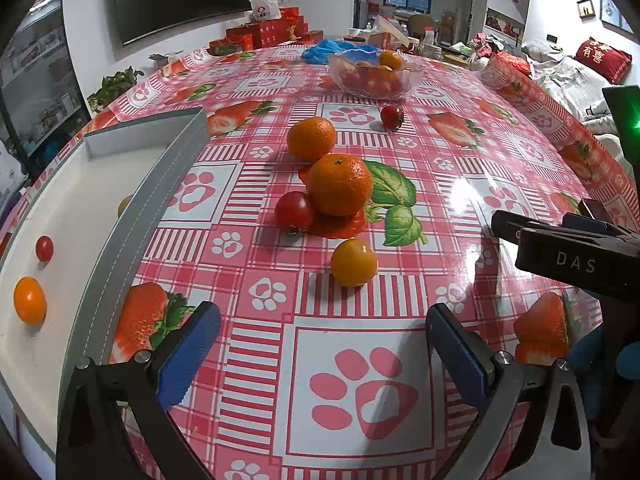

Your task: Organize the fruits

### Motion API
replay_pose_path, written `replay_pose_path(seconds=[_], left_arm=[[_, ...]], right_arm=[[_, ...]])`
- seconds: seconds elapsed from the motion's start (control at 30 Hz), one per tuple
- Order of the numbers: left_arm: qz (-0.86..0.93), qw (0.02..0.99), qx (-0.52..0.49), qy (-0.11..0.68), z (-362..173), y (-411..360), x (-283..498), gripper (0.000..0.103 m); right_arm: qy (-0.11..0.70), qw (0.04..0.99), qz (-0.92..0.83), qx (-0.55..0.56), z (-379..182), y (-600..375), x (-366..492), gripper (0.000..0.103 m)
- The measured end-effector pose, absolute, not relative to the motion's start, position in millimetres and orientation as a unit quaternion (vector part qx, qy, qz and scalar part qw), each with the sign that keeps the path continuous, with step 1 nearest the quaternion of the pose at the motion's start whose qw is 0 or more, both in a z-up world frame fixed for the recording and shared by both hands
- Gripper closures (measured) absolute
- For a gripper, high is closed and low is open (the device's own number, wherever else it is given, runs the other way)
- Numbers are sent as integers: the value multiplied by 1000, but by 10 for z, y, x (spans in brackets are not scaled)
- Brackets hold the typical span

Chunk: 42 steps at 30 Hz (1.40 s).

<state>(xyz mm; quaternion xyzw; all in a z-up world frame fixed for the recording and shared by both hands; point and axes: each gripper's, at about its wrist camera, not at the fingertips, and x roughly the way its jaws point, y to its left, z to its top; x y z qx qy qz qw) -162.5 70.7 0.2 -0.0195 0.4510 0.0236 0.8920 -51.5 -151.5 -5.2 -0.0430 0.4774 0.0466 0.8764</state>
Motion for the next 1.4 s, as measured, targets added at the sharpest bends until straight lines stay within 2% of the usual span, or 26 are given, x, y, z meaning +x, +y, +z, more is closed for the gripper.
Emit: replay_pose_path(seconds=[1.4], left_arm=[[23, 892, -19, 451, -10, 709, -1621, 0]], right_arm=[[478, 876, 46, -43, -49, -1512, -521, 0]])
